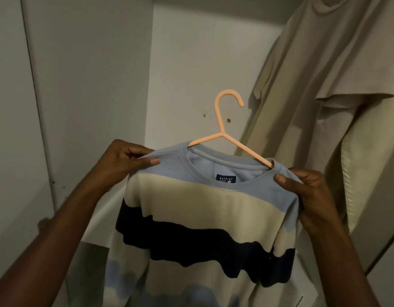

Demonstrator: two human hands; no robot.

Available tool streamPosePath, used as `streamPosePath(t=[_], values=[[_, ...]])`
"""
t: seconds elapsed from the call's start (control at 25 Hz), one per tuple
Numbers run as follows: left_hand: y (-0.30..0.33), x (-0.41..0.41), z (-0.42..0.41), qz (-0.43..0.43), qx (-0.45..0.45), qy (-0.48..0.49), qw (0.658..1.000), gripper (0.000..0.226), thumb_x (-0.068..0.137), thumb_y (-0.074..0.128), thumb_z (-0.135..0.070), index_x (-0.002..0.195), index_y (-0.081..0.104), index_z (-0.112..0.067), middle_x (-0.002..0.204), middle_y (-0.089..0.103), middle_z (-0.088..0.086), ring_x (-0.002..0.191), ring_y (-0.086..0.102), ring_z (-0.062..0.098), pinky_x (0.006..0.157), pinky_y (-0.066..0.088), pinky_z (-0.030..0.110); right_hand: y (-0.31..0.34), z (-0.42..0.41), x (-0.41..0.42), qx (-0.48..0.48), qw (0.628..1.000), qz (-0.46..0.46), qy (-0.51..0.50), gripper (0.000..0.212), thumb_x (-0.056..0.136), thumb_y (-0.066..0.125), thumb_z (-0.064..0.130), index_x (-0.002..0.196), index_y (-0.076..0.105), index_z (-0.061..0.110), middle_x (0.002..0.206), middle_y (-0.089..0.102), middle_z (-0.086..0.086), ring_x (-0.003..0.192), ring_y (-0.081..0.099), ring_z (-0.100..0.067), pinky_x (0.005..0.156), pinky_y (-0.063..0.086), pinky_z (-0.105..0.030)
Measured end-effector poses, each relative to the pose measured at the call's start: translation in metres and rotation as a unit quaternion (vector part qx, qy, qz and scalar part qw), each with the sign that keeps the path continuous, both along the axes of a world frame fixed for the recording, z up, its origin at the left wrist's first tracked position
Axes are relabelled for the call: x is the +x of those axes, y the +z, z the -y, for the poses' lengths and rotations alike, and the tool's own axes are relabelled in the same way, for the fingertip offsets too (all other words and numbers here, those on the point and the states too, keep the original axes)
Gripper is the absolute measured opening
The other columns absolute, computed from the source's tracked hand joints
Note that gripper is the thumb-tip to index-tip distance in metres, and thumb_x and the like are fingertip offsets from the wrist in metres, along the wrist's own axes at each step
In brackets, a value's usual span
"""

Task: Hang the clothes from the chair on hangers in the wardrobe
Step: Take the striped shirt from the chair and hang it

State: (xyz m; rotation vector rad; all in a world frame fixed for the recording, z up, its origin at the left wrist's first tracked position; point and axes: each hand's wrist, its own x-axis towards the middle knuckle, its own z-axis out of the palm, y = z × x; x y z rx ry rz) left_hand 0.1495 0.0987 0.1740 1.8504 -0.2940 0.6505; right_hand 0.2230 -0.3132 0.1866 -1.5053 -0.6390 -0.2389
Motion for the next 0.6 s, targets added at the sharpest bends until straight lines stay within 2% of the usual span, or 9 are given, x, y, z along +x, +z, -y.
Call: streamPosePath(t=[0.16,0.28,0.36,0.4,0.48,0.52,0.6], values=[[0.003,0.005,0.014,0.085,-0.121,0.032,0.988,0.025,0.081,0.078,-0.002,0.107,0.077,-0.002,0.097,0.079,0.008,0.086,0.075,0.017,0.076,0.058,0.024,-0.008,0.001,-0.036,0.028,0.999,-0.003,0.015,0.023,0.087,0.059,0.011,0.093,0.081,0.01,0.092,0.079,-0.014,0.079,0.076,-0.024,0.066,0.06,-0.026],[0.003,0.022,0.013,0.076,-0.163,0.034,0.983,0.028,0.08,0.081,-0.006,0.108,0.077,-0.001,0.1,0.079,0.01,0.092,0.075,0.023,0.084,0.06,0.032,-0.021,-0.001,-0.059,0.0,0.999,0.011,-0.033,0.027,0.092,0.057,0.016,0.1,0.083,0.02,0.1,0.079,-0.011,0.089,0.076,-0.025,0.073,0.061,-0.026],[0.004,0.033,0.012,0.067,-0.125,0.041,0.989,0.025,0.08,0.083,-0.018,0.103,0.08,-0.008,0.096,0.08,0.003,0.091,0.076,0.021,0.083,0.059,0.03,-0.025,-0.007,-0.064,-0.02,0.995,0.033,-0.087,0.024,0.095,0.058,0.02,0.104,0.081,0.022,0.099,0.079,-0.008,0.091,0.075,-0.026,0.075,0.06,-0.025],[0.006,0.039,0.011,0.066,-0.091,0.058,0.992,0.024,0.079,0.084,-0.027,0.098,0.082,-0.013,0.09,0.08,-0.003,0.087,0.076,0.016,0.078,0.057,0.024,-0.025,-0.011,-0.067,-0.031,0.992,0.047,-0.11,0.023,0.097,0.058,0.02,0.107,0.079,0.021,0.098,0.079,-0.006,0.09,0.075,-0.024,0.075,0.06,-0.024],[0.012,0.049,0.012,0.06,-0.043,0.121,0.99,0.027,0.075,0.085,-0.044,0.082,0.082,-0.019,0.073,0.076,-0.008,0.073,0.073,0.012,0.062,0.048,0.014,-0.021,-0.019,-0.07,-0.046,0.985,0.067,-0.15,0.021,0.101,0.057,0.021,0.107,0.077,0.019,0.096,0.079,-0.003,0.089,0.074,-0.023,0.072,0.059,-0.025],[0.016,0.055,0.01,0.059,-0.013,0.164,0.985,0.037,0.073,0.084,-0.054,0.071,0.079,-0.017,0.062,0.072,-0.006,0.063,0.07,0.014,0.053,0.042,0.016,-0.016,-0.024,-0.074,-0.043,0.982,0.077,-0.169,0.021,0.102,0.057,0.022,0.106,0.077,0.019,0.094,0.079,-0.003,0.088,0.074,-0.024,0.071,0.059,-0.027],[0.035,0.065,0.005,0.037,0.078,0.283,0.955,0.065,0.064,0.079,-0.075,0.055,0.065,-0.012,0.05,0.059,-0.003,0.045,0.054,0.015,0.045,0.033,0.024,-0.001,-0.039,-0.081,-0.023,0.975,0.105,-0.197,0.019,0.101,0.059,0.023,0.102,0.078,0.019,0.09,0.078,-0.003,0.084,0.073,-0.024,0.068,0.056,-0.034]])
